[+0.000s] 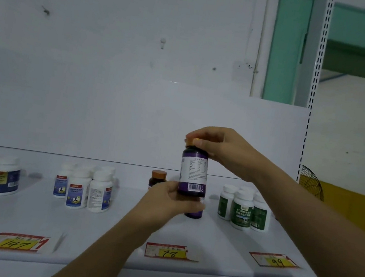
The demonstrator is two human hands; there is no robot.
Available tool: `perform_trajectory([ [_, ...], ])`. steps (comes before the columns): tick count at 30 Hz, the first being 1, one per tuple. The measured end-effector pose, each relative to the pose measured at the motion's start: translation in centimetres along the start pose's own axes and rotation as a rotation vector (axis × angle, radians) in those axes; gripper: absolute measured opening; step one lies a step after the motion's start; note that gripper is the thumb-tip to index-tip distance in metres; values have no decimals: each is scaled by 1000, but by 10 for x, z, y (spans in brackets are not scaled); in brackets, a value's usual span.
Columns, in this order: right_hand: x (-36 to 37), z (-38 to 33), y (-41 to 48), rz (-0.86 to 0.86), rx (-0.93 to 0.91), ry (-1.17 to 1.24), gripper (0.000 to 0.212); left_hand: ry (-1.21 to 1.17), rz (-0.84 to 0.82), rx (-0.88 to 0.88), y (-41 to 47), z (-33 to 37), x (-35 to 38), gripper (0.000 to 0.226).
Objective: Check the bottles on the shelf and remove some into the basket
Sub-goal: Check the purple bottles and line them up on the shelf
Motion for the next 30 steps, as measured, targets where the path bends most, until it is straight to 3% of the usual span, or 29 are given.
perform_trajectory([
  [6,-1,-4,-1,25,-3,115,20,-63,112,51,-1,7,4,49],
  [12,6,-11,3,191,-29,86,12,9,291,119,5,8,7,53],
  [19,10,-9,0,214,-62,184,13,-15,52,96,2,13,0,47],
  [26,12,-7,3,220,66,102,33,-37,235,141,3,11,-5,37],
  [30,9,-12,1,253,46,193,25,-37,218,147,3,10,-7,44],
])
Point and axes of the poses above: each hand's wrist, its own y-axis towards the middle knuckle, its own x-axis out of the palm, z = x × y, the point moved 2 cm from there along y, towards the middle knuckle, and after that the axes turned 3 degrees about -y, right-handed, at the moved point
